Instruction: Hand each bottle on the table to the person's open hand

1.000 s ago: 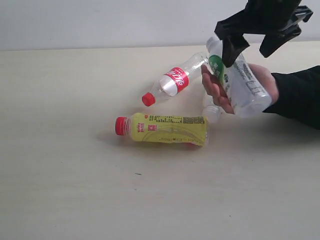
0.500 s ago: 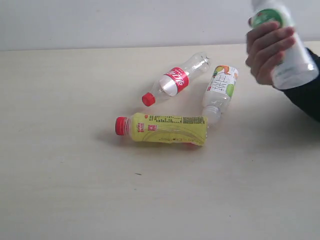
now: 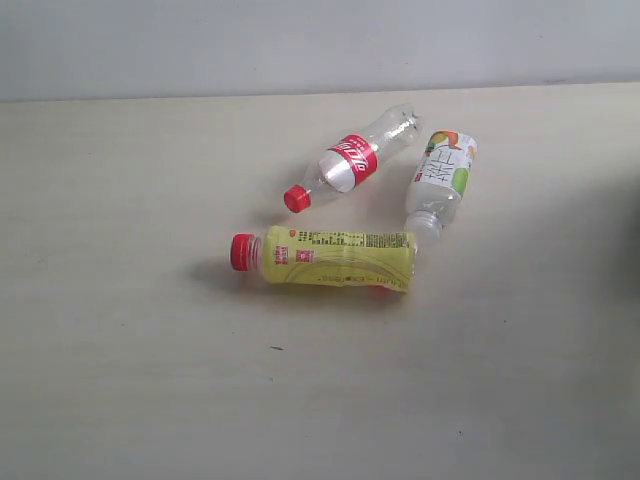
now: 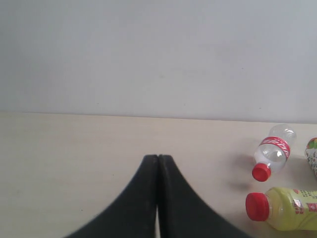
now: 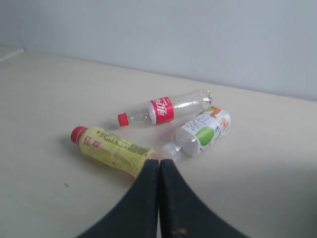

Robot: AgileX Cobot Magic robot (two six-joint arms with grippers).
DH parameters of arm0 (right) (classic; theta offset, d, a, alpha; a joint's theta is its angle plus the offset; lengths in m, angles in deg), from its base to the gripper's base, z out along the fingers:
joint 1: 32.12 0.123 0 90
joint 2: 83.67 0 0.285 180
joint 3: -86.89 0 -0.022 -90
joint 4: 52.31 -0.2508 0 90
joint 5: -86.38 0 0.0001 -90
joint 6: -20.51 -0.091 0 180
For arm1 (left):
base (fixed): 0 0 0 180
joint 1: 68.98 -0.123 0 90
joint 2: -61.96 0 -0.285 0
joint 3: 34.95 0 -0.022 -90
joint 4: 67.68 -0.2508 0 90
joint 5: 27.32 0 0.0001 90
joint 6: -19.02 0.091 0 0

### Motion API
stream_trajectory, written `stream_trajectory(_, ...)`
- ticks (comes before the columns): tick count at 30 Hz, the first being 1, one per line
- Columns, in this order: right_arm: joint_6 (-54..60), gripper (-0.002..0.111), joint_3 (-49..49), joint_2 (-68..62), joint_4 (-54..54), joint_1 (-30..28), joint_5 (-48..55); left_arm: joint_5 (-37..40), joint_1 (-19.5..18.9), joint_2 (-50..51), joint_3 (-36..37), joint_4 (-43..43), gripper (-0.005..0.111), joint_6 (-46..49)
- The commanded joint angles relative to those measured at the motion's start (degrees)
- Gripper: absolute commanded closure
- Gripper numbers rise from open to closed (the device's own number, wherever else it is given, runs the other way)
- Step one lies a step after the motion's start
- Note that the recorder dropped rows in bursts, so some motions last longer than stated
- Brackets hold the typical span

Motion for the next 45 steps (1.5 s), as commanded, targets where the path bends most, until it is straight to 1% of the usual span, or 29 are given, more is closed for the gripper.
stream_trajectory(1,-0.2,0.108,2.0,2.1,-0.3,0.1,1.4,-0.1,-0.1,-0.4,0.0,0.2,0.107,-0.1)
stream_trajectory(5,-1.4,0.108,2.1,3.7,-6.7,0.1,-0.6,-0.1,-0.1,-0.4,0.0,0.2,0.107,-0.1)
stream_trajectory(10,-1.3,0.108,4.6,4.2,-0.6,0.2,-4.8,-0.1,-0.1,-0.4,0.0,0.2,0.107,-0.1)
stream_trajectory(14,-1.3,0.108,8.4,4.2,-1.0,0.5,-11.8,-0.1,-0.1,-0.4,0.0,0.2,0.107,-0.1)
stream_trajectory(19,-1.3,0.108,12.4,4.2,1.1,0.5,-15.5,-0.1,-0.1,-0.4,0.0,0.2,0.107,-0.1)
stream_trajectory(26,-1.3,0.108,17.2,4.2,1.1,0.5,-16.8,-0.1,-0.1,-0.4,0.0,0.2,0.107,-0.1)
stream_trajectory(45,-1.4,0.108,17.2,4.2,0.6,0.5,-16.7,-0.1,-0.1,-0.4,0.0,0.2,0.107,-0.1)
